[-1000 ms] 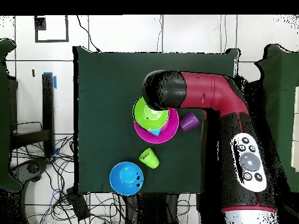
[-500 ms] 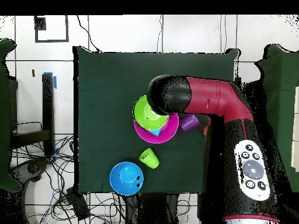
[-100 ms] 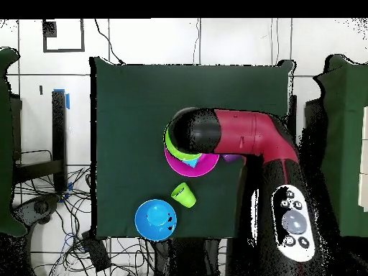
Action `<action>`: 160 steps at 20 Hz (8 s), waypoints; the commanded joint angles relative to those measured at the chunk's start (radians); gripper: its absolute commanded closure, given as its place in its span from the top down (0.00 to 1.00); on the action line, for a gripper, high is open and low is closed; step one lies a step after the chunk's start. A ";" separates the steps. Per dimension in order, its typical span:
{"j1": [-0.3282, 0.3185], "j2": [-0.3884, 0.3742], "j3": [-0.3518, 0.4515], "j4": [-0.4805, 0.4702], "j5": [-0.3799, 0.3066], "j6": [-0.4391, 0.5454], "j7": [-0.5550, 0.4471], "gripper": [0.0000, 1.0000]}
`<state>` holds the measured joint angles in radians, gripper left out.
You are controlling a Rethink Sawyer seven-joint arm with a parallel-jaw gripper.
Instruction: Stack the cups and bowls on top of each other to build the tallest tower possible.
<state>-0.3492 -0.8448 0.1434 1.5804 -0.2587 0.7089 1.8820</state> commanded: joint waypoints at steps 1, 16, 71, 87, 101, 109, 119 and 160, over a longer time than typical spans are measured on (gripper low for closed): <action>0.068 0.011 -0.057 0.115 0.012 -0.070 0.245 0.00; 0.168 0.065 -0.140 0.061 0.037 -0.082 0.332 0.00; -0.334 0.317 0.316 -0.046 -0.056 -0.127 -0.144 1.00; -0.386 0.296 0.366 -0.081 -0.194 -0.058 -0.146 1.00; -0.332 0.083 0.227 -0.124 -0.373 0.026 -0.065 1.00; -0.258 0.039 0.103 -0.165 -0.496 0.035 0.088 1.00; -0.248 0.079 -0.016 -0.014 -0.274 0.021 0.339 1.00; -0.053 0.336 -0.389 0.145 -0.074 -0.644 0.481 1.00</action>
<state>-0.4489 -0.5809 -0.2768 1.7553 -0.3912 0.0981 2.1925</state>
